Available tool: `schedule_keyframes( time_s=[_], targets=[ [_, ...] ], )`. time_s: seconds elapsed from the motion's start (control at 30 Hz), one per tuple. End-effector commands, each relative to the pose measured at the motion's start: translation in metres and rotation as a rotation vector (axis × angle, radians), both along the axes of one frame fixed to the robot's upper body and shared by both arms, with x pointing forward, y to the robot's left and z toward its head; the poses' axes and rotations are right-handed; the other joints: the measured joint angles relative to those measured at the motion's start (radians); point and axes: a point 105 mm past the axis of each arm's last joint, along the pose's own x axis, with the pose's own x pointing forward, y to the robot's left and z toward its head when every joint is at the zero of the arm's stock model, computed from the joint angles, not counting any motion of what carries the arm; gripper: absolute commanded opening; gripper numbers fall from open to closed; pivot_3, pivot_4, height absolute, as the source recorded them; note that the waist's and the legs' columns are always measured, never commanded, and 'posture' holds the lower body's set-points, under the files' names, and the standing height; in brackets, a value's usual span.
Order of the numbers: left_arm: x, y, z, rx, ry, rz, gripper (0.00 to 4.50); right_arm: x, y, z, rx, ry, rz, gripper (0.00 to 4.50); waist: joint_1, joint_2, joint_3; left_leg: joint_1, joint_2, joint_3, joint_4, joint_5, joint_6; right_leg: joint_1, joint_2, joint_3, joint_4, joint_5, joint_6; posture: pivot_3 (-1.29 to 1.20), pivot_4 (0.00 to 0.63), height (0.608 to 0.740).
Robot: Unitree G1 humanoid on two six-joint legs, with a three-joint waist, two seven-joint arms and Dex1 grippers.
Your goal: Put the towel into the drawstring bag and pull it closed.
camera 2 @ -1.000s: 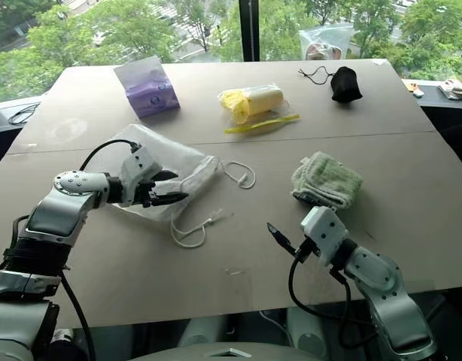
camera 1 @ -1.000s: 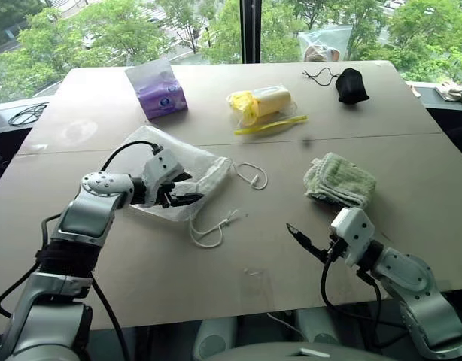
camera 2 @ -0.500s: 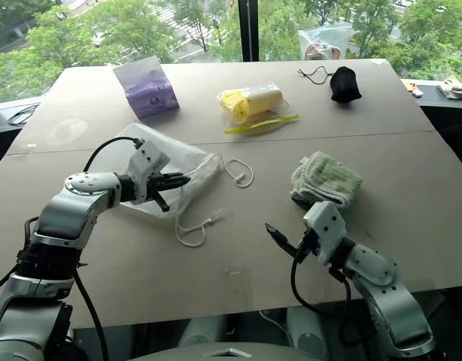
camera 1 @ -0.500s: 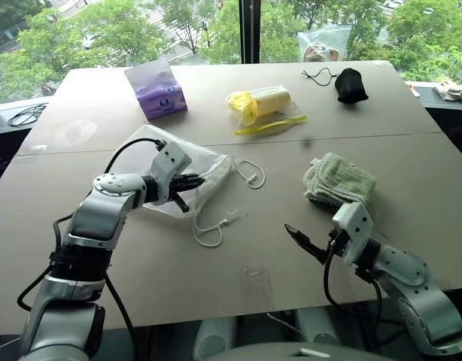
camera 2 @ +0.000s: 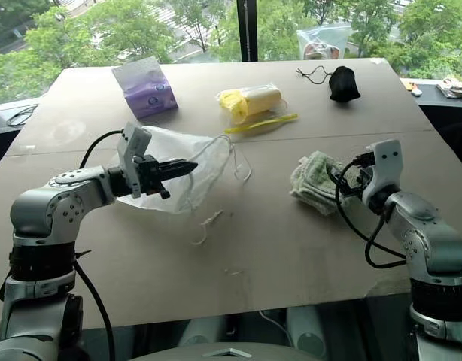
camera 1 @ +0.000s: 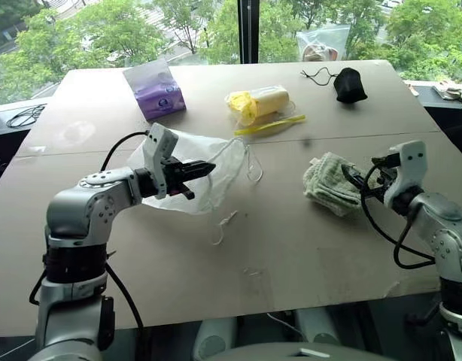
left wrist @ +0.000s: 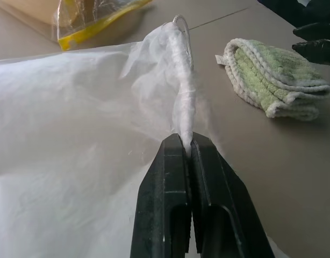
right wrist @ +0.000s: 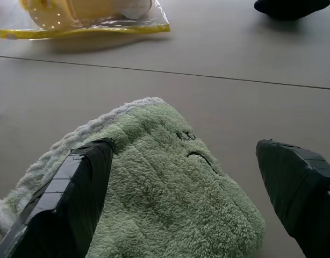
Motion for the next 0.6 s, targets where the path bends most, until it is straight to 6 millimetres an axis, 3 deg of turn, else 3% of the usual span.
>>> schedule_keyframes(
  time_s=[0.03,0.23,0.4,0.5,0.6],
  targets=[
    [-0.004,-0.003,0.014,-0.015,-0.064,0.008,0.06,0.008,0.004,-0.007,-0.056,0.048,0.07,4.5,-0.001,0.0,0.0,0.0,0.0,0.0,0.0,0.0,0.0,0.0,0.0,0.0,0.0,0.0,0.0,0.0,0.15,0.74],
    [-0.008,-0.008,0.011,-0.028,-0.069,0.006,0.06,0.016,0.013,-0.046,-0.119,0.241,0.219,4.5,-0.002,-0.001,0.0,0.0,0.001,0.001,0.0,0.0,0.0,0.0,0.001,0.0,0.0,0.0,0.0,0.0,0.15,0.74],
    [-0.01,-0.009,0.011,-0.028,-0.07,0.01,0.06,0.021,0.03,-0.055,-0.107,0.274,0.3,4.5,-0.005,-0.003,-0.002,0.003,0.001,0.001,0.0,0.0,0.0,0.002,0.001,0.001,0.0,0.0,0.0,0.0,0.15,0.74],
    [-0.011,-0.01,0.011,-0.026,-0.07,0.012,0.0,0.015,0.045,-0.056,-0.082,0.268,0.367,2.99,-0.012,-0.004,-0.003,0.005,0.002,0.0,0.0,0.0,0.0,0.004,0.002,0.002,0.0,0.0,0.0,0.0,0.15,0.74],
    [-0.012,-0.01,0.008,-0.007,-0.062,0.013,0.0,0.012,0.051,-0.051,-0.052,0.234,0.375,1.76,-0.018,-0.004,-0.003,0.009,0.003,0.0,-0.001,0.0,0.0,0.007,0.002,0.002,0.0,0.0,0.0,0.0,0.15,0.74]
  ],
)
